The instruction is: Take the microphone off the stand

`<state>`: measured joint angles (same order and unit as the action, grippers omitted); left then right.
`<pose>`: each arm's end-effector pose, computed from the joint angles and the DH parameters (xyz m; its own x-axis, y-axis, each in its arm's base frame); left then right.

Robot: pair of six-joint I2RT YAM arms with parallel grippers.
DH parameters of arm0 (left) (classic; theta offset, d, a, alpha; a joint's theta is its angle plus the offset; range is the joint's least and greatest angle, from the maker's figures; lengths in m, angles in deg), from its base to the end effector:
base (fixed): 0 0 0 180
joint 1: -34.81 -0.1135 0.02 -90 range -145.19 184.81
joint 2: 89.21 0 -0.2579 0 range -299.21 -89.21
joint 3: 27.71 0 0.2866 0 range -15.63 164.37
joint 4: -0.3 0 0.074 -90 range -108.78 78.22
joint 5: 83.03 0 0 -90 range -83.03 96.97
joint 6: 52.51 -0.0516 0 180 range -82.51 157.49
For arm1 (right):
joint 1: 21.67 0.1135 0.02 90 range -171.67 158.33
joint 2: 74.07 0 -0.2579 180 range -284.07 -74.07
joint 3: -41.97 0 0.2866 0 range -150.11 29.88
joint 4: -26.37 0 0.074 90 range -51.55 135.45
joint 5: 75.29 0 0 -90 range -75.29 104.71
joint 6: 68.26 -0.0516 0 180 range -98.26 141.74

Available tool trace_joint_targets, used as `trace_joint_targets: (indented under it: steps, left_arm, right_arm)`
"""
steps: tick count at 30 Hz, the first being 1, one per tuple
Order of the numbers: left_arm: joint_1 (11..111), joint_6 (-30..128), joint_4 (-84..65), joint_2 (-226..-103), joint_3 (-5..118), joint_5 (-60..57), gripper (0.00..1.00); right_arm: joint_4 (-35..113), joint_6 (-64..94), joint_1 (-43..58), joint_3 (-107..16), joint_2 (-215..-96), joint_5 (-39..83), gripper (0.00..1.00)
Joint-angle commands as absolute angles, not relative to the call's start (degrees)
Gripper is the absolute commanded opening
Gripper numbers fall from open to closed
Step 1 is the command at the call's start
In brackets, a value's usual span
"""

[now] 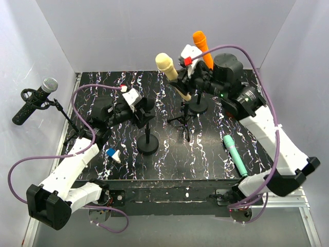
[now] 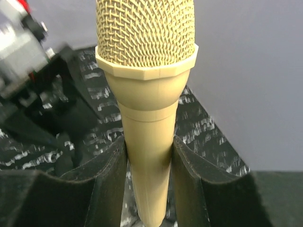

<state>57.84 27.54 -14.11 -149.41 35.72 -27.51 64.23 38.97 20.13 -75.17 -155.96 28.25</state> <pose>0.2576 -0.1412 0.3308 -0.0317 0.1683 -0.9852 0.8519 0.5201 0.0614 0.2467 0.2368 0.5286 0.2112 -0.1975 -0.9573 -0.7955 0.5343 -0.2857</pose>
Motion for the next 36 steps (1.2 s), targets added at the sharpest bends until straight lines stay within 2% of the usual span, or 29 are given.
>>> trace_joint_targets:
  steps: [1,10,12,15,22,28,36]
  left_arm:
    - [57.7,26.7,-20.4,-148.9,39.6,-24.8,0.70]
    - [57.6,23.8,-26.1,-147.4,42.1,-21.0,0.72]
    - [57.6,24.0,-27.6,-147.6,42.8,-20.2,0.78]
    - [57.6,24.2,-30.0,-147.7,44.0,-19.9,0.80]
    - [57.6,24.0,-33.1,-148.4,46.0,-20.8,0.80]
    - [57.5,24.2,-32.1,-148.7,45.0,-20.8,0.80]
    - [57.3,22.3,-33.4,-149.7,45.5,-25.0,0.80]
  right_arm:
    - [65.6,40.0,16.1,-64.9,-147.5,20.4,0.01]
    - [80.5,48.0,2.0,-36.9,-133.8,23.2,0.01]
    - [81.2,49.9,-1.3,-31.8,-132.6,21.1,0.01]
    - [80.3,50.3,-4.2,-27.4,-132.8,19.0,0.01]
    - [78.2,47.9,-11.8,-24.7,-138.6,11.3,0.01]
    - [76.4,51.2,-20.6,-22.6,-145.7,12.2,0.01]
    - [76.2,51.5,-27.4,-21.7,-157.3,13.7,0.01]
